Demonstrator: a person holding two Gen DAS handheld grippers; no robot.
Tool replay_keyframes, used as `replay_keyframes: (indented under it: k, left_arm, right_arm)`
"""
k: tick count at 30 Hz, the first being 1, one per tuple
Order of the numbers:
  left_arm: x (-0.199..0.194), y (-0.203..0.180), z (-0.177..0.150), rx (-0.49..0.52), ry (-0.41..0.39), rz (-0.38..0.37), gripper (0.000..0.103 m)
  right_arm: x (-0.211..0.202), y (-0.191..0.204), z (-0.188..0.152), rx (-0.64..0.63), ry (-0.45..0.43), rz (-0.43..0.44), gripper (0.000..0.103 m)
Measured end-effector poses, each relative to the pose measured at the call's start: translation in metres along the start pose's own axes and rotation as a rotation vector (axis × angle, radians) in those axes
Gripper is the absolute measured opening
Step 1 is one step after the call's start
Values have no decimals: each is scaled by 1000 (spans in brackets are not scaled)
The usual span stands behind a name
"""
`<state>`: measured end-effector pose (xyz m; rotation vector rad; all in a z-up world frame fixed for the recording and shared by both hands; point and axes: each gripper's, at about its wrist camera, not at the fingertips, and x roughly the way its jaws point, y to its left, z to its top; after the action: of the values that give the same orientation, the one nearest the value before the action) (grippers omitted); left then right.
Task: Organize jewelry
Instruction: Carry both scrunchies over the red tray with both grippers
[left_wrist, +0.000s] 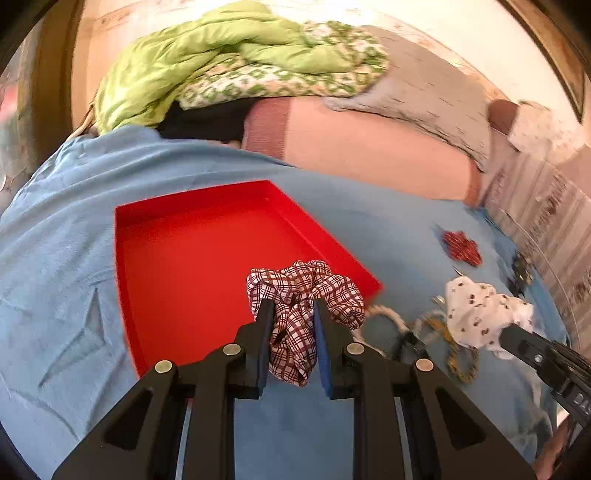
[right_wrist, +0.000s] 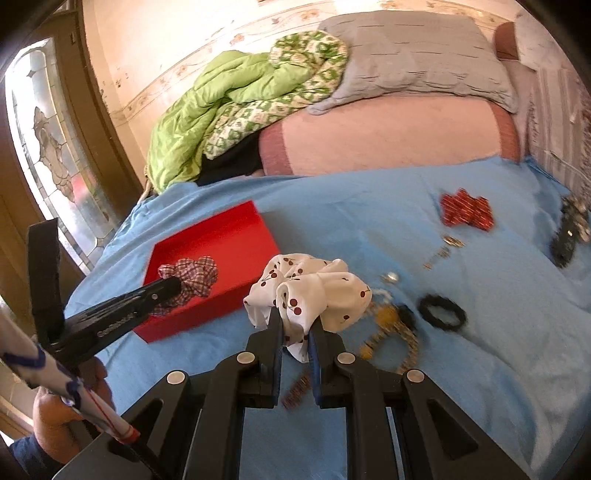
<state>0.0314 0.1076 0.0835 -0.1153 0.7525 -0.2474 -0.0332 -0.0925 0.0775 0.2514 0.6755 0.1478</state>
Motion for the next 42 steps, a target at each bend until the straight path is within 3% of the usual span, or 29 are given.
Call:
replay_keyframes:
  k: [19,29,42]
  left_arm:
    - [74,99,75,-157,65,110,21]
    - [103,135,82,-232,134,124,21]
    - [114,141,79,-247,162,133,21]
  right_arm:
    - [124,75,86,-64,118,93,13]
    - [201,100,122,-58,180,102,13]
    - [259,102,120,-3,264,99,14]
